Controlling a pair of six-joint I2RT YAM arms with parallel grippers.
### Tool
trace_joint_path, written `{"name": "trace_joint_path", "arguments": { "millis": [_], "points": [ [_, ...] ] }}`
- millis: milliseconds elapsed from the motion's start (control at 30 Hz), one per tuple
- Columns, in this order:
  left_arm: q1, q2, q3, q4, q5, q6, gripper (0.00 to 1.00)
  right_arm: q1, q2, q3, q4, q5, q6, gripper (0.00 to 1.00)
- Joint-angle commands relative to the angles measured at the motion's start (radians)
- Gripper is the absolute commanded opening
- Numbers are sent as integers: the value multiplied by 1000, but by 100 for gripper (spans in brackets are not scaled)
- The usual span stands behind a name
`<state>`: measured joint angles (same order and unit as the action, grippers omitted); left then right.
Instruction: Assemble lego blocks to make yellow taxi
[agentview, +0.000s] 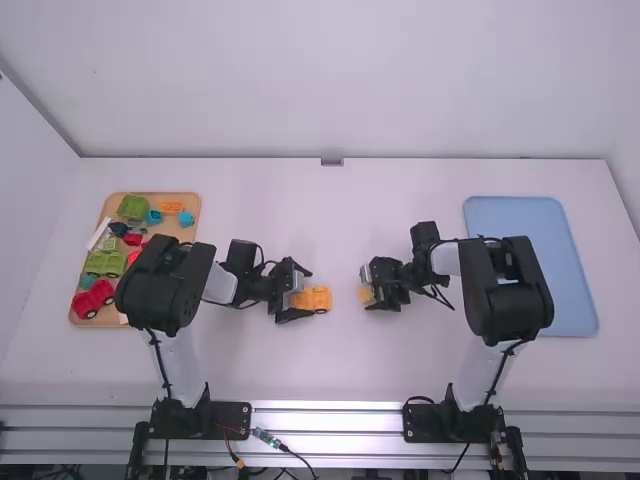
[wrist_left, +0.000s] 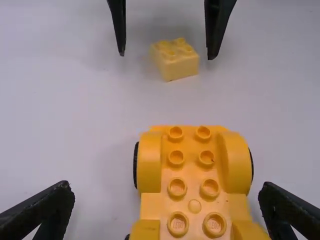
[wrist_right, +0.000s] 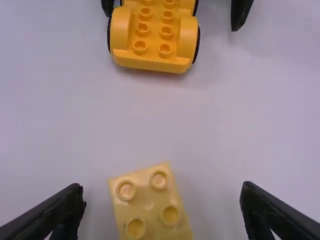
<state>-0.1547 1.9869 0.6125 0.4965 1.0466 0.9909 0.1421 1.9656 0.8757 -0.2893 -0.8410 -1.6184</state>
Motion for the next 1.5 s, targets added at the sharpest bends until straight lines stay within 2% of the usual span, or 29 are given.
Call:
{"name": "trace_joint_path", "arguments": {
  "millis": [0, 167, 300, 467, 633, 833, 967, 1167, 1233, 1333, 1467],
  "points": [
    [-5, 9, -18, 3, 16, -4, 99, 3, 24, -6, 6, 9, 27, 85],
    [-4, 9, -18, 2, 16, -4, 99, 1, 39, -5, 5, 5, 14, 87],
    [-5, 9, -18, 2, 16, -4, 99, 4, 40, -5, 5, 7, 14, 84],
    [-3, 9, -17, 1, 16, -4, 99, 3, 41, -5, 4, 9, 16, 67],
    [-4, 9, -17, 2, 16, -4, 99, 3, 41, -5, 5, 8, 21, 59],
    [-3, 9, -17, 2, 16, -4, 99, 3, 41, -5, -2, 8, 21, 38],
    [-3, 9, -17, 2, 15, -4, 99, 3, 41, -5, -2, 3, 21, 30],
    [-4, 9, -17, 2, 15, -4, 100, 3, 41, 3, -13, -11, 23, 26],
    [-4, 9, -17, 0, 15, -4, 99, 3, 41, 11, -18, -23, 44, 27],
    [-4, 9, -16, -23, 9, 20, 96, 13, 41, 34, -17, -26, 120, 20],
    [-4, 9, -18, -37, 5, 30, 91, 34, 41, 59, -37, -26, 149, 17]
  ]
}}
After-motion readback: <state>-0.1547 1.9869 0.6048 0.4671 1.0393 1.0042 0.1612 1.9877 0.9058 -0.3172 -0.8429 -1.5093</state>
